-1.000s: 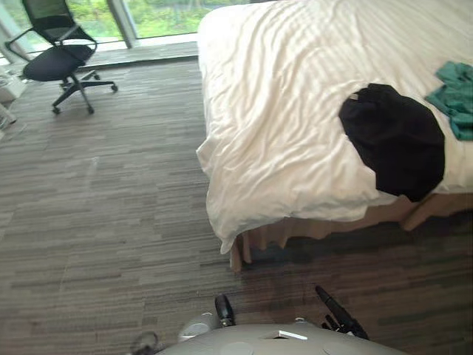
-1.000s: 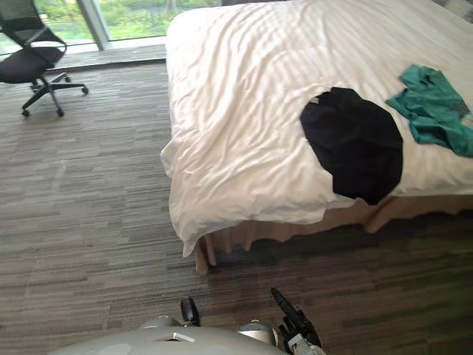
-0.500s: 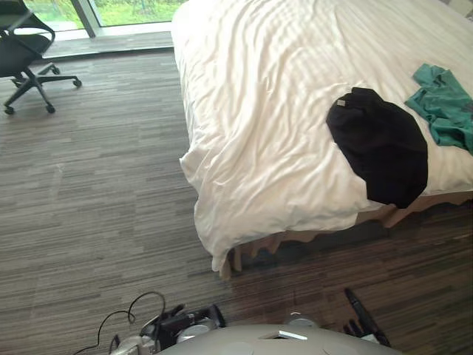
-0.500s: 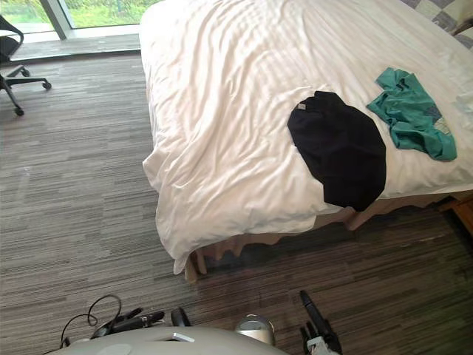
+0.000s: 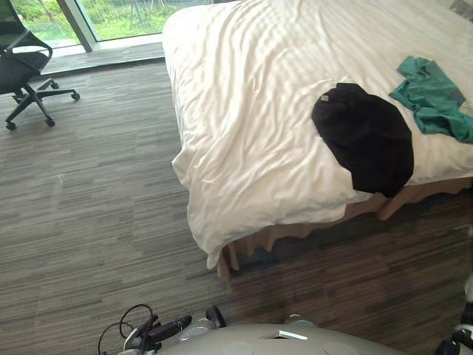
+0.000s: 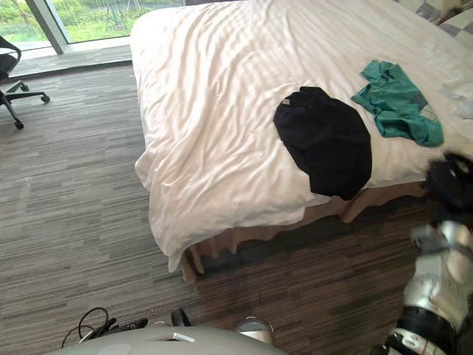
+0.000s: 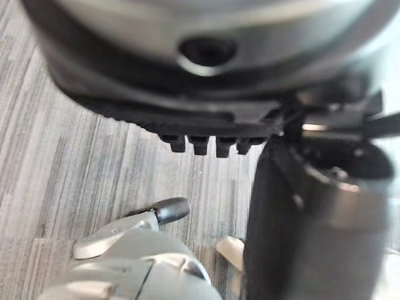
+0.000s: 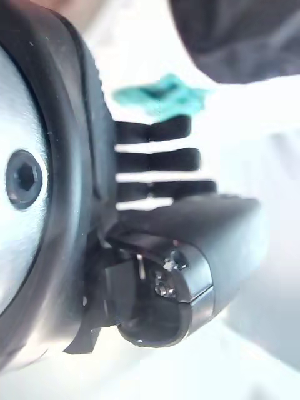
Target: Tidy up the quilt and then pick up the clothes from the bed and put them into the laundry hamper
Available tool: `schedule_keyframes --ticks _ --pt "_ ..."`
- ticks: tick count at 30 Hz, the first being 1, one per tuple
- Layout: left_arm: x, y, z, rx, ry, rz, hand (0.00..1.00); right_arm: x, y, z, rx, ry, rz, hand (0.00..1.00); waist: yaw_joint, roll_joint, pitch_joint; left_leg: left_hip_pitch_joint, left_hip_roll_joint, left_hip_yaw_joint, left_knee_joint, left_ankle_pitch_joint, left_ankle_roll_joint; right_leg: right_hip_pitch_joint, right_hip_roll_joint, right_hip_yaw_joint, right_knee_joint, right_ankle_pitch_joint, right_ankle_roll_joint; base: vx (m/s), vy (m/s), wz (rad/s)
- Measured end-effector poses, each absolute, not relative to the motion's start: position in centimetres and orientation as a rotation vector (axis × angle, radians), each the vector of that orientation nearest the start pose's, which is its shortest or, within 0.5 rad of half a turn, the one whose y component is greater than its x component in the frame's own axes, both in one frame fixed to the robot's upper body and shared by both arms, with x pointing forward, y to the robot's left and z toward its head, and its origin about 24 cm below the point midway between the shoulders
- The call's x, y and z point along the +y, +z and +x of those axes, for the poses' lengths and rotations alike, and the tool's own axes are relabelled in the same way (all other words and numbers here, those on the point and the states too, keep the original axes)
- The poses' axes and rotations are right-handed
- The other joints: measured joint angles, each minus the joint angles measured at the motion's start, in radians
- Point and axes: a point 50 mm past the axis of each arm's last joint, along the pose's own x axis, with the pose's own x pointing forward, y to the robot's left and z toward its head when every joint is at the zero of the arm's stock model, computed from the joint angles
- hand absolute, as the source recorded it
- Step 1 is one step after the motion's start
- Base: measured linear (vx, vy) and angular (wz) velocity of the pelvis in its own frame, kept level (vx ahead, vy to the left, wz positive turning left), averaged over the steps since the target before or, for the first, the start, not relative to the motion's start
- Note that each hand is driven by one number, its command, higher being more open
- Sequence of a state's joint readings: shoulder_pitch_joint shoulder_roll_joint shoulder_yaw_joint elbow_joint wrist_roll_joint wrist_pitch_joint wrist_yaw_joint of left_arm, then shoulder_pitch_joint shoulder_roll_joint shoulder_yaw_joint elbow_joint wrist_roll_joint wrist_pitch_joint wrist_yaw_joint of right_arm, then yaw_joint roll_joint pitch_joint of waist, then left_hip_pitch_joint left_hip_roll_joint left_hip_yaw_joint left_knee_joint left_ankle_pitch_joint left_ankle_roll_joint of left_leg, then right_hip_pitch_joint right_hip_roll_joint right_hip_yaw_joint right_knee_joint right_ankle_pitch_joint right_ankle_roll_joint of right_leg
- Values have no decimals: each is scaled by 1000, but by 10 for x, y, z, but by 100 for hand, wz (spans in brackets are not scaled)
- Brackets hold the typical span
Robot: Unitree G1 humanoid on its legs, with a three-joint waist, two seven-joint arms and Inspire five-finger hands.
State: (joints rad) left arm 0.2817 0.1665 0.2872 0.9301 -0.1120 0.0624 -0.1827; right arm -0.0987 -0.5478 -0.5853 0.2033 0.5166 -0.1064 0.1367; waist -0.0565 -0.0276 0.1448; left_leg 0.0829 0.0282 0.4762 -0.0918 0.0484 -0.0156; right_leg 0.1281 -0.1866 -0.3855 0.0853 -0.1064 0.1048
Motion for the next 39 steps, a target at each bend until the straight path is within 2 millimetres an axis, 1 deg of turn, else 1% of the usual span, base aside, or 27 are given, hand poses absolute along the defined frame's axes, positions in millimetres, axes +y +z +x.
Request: schedule_keyframes --ticks 1,3,4,6,8,9,11,12,15,16,17,19,21,22,23,24,25,26,27,28,30,32,33,35,36,37,39 --pt "249 -155 29 1183 328 -183 100 -362 142 236 -345 -355 -14 0 0 -5 -1 -5 -4 -2 0 5 3 -5 -4 -3 0 -10 8 -163 -91 12" --pt "244 -156 32 1175 311 -149 100 -309 160 272 -376 1 -82 0 10 4 -4 -7 1 -20 -1 18 6 -4 -6 -22 5 -13 3 -148 -38 21" --pt "243 -156 33 1169 308 -139 100 -296 163 280 -373 91 -102 0 19 6 -5 -9 2 -23 -1 21 6 -4 -5 -24 3 -12 3 -95 5 17" --pt "237 -156 38 1151 292 -121 100 -245 178 304 -380 420 -123 0 47 22 -16 -26 1 -46 -1 35 14 -4 -4 -45 -4 1 6 -58 3 28" --pt "236 -156 42 1136 293 -108 100 -214 188 314 -386 594 -120 0 68 22 -16 -39 1 -65 -1 43 17 -2 -1 -63 -12 15 0 -22 5 35" --pt "237 -155 48 1115 298 -101 100 -188 199 320 -395 735 -128 0 95 21 -16 -48 1 -78 0 52 22 9 7 -79 -35 36 -10 6 7 35" --pt "236 -154 54 1096 299 -96 100 -164 208 324 -406 848 -136 0 118 7 -15 -61 2 -94 0 60 24 16 15 -83 -48 51 -24 12 20 32" --pt "238 -153 56 1081 309 -99 100 -138 216 326 -434 937 -125 0 133 -9 -14 -73 2 -107 0 70 25 13 17 -83 -53 61 -34 -14 39 32" --pt "238 -151 62 1051 305 -93 100 -92 223 325 -467 1058 -70 0 156 -28 -10 -100 -2 -140 0 80 32 -1 18 -88 -48 63 -35 -49 37 32" --pt "239 -148 71 1019 289 -78 100 -72 228 322 -480 1107 -69 0 172 -33 5 -124 0 -153 0 91 34 -23 18 -90 -36 62 -36 -101 31 32" --pt "240 -147 76 999 282 -71 100 -63 231 321 -487 1126 -80 0 177 -31 19 -137 1 -164 0 98 37 -33 20 -95 -31 61 -37 -140 18 37" --pt "236 -139 101 921 243 -54 100 -35 244 321 -509 1155 -119 0 200 -25 89 -198 8 -199 0 110 29 -86 33 -112 -5 51 -50 -215 3 42" --pt "235 -133 117 858 230 -53 100 -24 255 327 -506 1126 -151 0 216 -17 145 -248 13 -214 1 113 23 -130 37 -135 18 49 -51 -185 10 42" --pt "234 -130 123 835 223 -52 100 -23 259 330 -500 1111 -159 0 220 -13 164 -265 14 -218 0 111 21 -144 39 -140 22 47 -49 -185 37 70" --pt "234 -124 133 794 210 -45 100 -24 268 338 -489 1062 -170 0 219 -18 201 -301 7 -205 3 72 -34 -172 26 -150 17 44 -52 -188 48 74" --pt "236 -118 145 751 216 -57 100 -27 277 346 -488 1008 -169 0 223 -53 243 -361 2 -204 138 75 62 -220 -10 -152 26 43 -52 -178 31 60" --pt "235 -116 147 737 217 -72 100 -29 281 350 -481 983 -174 0 232 -40 257 -378 22 -221 213 63 85 -234 -4 -155 45 43 -53 -69 15 39" --pt "228 -111 160 703 184 -69 100 -40 291 356 -489 921 -185 0 239 -14 296 -379 17 -245 173 44 41 -261 1 -153 74 51 -51 -64 48 44" --pt "219 -106 173 679 138 -58 100 -57 297 365 -475 839 -197 0 243 12 319 -395 -1 -267 131 80 54 -286 -4 -154 75 58 -45 -42 80 52" --pt "216 -105 176 674 121 -52 100 -63 297 370 -460 803 -204 0 248 23 326 -403 -8 -272 112 92 56 -301 -6 -155 81 60 -43 -43 101 54" --pt "201 -104 183 676 66 -73 100 -93 298 386 -401 668 -224 0 264 65 349 -447 -31 -284 68 127 57 -368 -27 -158 114 60 -42 15 88 33" --pt "193 -100 191 659 35 -86 100 -112 297 393 -364 588 -240 0 280 89 360 -479 -41 -289 55 145 66 -414 -40 -160 142 60 -42 48 68 17" --pt "185 -97 197 643 -2 -76 100 -131 296 400 -332 496 -295 0 290 116 372 -513 -47 -293 50 161 79 -456 -52 -162 163 59 -42 63 64 12" --pt "177 -92 204 620 -39 -70 100 -153 296 405 -294 391 -347 0 304 145 382 -545 -53 -295 48 176 89 -497 -64 -162 188 58 -40 67 46 8" --pt "169 -90 209 604 -70 -72 100 -174 296 408 -267 298 -382 0 314 174 384 -573 -57 -301 47 184 92 -531 -76 -166 209 54 -45 56 24 10" --pt "162 -88 211 598 -89 -82 100 -194 295 408 -242 211 -412 0 320 189 381 -600 -63 -304 46 191 93 -565 -87 -171 229 47 -36 39 18 6" --pt "160 -86 213 591 -84 -103 100 -216 292 408 -202 120 -418 0 324 190 381 -624 -68 -302 46 197 92 -601 -98 -171 255 37 -34 17 3 1"
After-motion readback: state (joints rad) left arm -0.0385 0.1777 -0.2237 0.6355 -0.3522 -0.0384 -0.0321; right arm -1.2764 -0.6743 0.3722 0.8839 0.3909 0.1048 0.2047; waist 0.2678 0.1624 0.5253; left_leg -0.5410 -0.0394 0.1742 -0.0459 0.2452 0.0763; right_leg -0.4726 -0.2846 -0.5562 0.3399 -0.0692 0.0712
